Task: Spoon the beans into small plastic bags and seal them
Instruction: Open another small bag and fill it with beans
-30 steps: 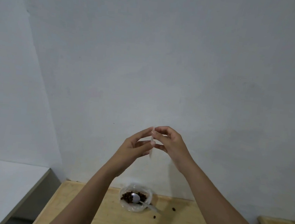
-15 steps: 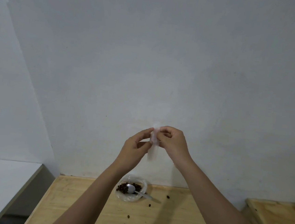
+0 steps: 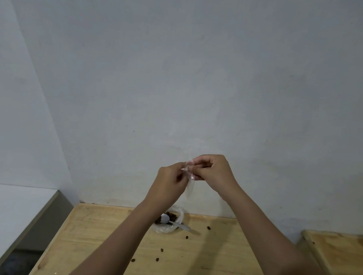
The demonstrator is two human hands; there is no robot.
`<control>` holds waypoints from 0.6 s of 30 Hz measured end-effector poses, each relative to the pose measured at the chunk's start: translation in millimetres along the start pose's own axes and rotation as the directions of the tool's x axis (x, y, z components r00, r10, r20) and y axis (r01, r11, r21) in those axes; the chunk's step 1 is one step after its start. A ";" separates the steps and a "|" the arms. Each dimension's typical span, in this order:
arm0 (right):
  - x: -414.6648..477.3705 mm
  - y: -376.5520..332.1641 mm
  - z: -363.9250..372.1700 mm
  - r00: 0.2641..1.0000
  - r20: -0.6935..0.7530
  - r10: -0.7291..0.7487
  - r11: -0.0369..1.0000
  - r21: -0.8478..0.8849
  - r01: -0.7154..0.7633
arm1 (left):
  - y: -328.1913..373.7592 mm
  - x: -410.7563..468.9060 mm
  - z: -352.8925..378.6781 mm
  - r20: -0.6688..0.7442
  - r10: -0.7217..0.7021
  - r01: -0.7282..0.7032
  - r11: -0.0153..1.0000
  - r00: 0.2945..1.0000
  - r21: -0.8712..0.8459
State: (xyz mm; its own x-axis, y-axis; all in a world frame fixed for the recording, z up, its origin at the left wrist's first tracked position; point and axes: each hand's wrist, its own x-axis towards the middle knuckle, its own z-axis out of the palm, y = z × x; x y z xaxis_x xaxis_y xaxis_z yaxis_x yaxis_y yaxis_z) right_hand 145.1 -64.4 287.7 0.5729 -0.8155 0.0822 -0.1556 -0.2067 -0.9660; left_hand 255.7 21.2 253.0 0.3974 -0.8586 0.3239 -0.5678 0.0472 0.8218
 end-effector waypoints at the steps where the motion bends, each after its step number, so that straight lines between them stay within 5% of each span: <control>1: -0.8 2.2 1.8 1.000 0.000 0.006 1.000 -0.013 -0.006 | 0.2 -1.8 1.3 -0.005 0.005 -0.005 0.999 1.000 0.037; 14: -13.5 46.6 18.7 0.994 0.037 0.102 0.952 -0.295 -0.087 | -33.8 -31.3 15.6 0.080 -0.094 0.074 0.971 0.992 0.227; 18: -20.9 62.8 17.7 0.986 0.102 0.132 0.895 -0.439 -0.074 | -56.7 -26.0 4.0 0.066 -0.213 0.196 0.959 0.975 0.204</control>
State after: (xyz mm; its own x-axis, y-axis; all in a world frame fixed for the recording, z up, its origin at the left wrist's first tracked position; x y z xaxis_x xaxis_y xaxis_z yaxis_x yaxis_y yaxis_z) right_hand 137.6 -50.8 221.0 0.6263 -0.7763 -0.0712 -0.5353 -0.3618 -0.7633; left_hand 274.6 38.8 196.1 0.4609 -0.8806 0.1102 -0.6139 -0.2266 0.7562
